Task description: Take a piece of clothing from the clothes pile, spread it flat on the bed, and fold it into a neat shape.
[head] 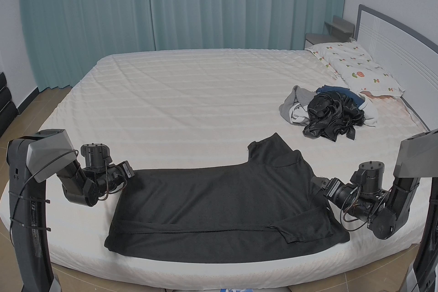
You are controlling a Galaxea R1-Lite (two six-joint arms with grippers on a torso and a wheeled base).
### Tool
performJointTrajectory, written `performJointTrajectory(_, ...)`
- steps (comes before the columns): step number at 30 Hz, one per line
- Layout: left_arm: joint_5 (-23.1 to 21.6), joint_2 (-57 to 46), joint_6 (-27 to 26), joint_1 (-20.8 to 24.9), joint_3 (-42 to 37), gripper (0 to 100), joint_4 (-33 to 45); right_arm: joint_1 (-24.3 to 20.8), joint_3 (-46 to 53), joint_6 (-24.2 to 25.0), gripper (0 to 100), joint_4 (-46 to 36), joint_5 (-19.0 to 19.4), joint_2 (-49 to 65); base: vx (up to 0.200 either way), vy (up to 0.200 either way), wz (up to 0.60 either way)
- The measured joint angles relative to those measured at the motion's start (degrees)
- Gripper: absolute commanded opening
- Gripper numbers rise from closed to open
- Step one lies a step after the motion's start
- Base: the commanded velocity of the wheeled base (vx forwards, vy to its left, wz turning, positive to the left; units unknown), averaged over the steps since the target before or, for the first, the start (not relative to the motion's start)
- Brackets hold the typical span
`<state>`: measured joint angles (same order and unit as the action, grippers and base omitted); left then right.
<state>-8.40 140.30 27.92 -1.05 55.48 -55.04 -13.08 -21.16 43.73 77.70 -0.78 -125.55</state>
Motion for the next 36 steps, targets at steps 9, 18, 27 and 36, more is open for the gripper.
performJointTrajectory(9,0.0,-1.8,1.7,-0.2,-1.6,0,-0.1,2.8,-9.3,-2.3,100,-8.7,7.1,0.1,0.000,0.000,0.00)
performJointTrajectory(18,0.0,-2.8,5.4,-0.2,-2.4,0,-0.1,4.4,-29.5,-8.0,100,-27.5,10.5,-2.4,0.000,0.000,0.00)
performJointTrajectory(27,0.0,-3.3,7.2,-0.2,-3.1,0,-0.1,4.8,-50.5,-12.6,100,-38.6,11.3,-12.3,0.000,0.000,0.00)
performJointTrajectory(36,0.0,-3.4,8.1,-0.3,-3.7,0,-0.1,5.5,-66.5,-13.8,100,-46.7,11.5,-22.1,0.000,0.000,0.00)
